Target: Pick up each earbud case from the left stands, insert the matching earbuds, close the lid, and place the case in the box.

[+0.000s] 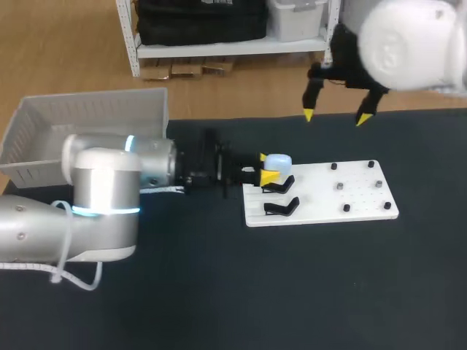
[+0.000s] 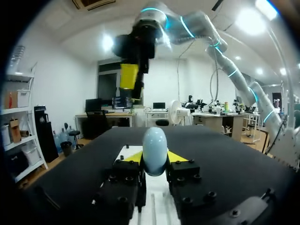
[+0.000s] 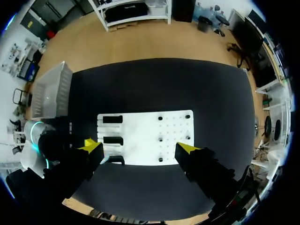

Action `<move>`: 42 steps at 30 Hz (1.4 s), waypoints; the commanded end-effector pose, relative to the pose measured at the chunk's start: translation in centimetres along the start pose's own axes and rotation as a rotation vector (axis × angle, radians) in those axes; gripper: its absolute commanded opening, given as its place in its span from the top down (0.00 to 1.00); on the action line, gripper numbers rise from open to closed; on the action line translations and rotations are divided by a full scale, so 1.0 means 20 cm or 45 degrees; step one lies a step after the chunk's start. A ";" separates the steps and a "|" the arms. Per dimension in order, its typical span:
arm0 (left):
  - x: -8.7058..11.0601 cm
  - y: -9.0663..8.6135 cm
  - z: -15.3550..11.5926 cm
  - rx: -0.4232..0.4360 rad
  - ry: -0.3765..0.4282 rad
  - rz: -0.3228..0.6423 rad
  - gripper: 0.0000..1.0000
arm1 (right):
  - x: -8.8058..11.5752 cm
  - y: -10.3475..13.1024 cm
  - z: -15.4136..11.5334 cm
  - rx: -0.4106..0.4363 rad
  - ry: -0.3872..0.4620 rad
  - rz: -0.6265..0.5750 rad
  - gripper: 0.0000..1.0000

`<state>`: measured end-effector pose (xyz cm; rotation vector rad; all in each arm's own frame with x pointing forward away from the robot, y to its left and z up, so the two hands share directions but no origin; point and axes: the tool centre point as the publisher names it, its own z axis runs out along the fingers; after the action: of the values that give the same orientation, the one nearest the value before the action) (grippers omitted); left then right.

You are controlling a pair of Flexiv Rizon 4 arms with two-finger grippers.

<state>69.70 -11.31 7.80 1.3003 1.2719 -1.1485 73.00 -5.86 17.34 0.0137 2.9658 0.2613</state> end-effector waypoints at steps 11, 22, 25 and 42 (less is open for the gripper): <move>-0.12 0.17 -0.83 -0.503 0.171 -0.117 1.00 | 0.04 -0.05 0.00 -0.051 -0.137 -0.002 0.00; -0.07 0.56 -1.37 -1.064 0.298 -0.292 1.00 | 0.04 -0.05 0.00 -0.051 -0.137 -0.002 0.00; -0.02 0.62 -1.47 -1.133 0.354 -0.341 1.00 | 0.04 -0.05 0.00 -0.051 -0.137 -0.002 0.00; -0.06 0.57 -1.59 -1.176 0.483 -0.279 0.00 | 0.04 -0.05 0.00 -0.051 -0.137 -0.002 0.00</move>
<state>82.81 20.26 11.98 0.7524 1.9497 -0.4171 72.66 -6.85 16.97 0.0146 2.8618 0.3130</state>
